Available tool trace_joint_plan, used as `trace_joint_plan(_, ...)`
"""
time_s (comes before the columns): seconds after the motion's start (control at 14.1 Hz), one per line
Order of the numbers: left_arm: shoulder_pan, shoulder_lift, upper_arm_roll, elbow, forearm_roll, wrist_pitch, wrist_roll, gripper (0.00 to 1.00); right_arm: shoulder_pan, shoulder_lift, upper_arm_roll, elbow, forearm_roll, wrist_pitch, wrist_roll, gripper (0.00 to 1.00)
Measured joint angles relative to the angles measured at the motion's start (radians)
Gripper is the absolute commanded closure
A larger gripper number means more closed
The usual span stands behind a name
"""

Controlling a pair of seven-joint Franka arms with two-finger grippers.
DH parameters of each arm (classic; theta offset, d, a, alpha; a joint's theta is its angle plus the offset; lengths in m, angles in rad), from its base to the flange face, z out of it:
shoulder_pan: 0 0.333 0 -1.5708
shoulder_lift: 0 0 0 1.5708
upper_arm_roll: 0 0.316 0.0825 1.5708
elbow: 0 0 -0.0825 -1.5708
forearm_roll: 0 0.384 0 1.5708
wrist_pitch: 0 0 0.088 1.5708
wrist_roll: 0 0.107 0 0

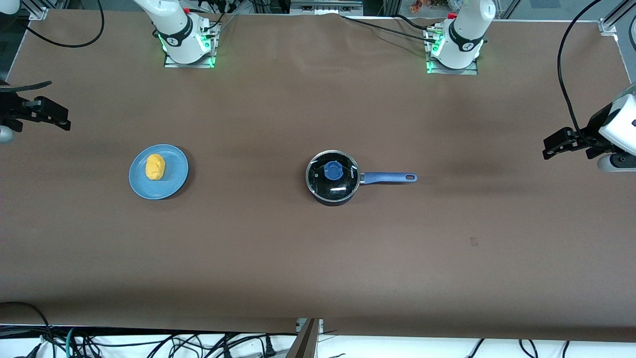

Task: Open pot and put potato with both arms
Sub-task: 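Move the left gripper toward the black saucepan lid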

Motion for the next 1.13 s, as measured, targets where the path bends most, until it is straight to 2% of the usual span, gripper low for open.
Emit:
trace_joint_plan(0.85,-0.006,0.018,-0.008,0.003,-0.002,-0.006,-0.001,0.0,0.001,-0.029,0.005,-0.02,0.024,-0.025,0.011,0.0)
trace_joint_plan(1.13,-0.066,0.034,-0.06,0.003,-0.027,-0.007,-0.087,0.0,0.002,-0.03,0.006,-0.027,0.055,-0.034,0.056,0.0)
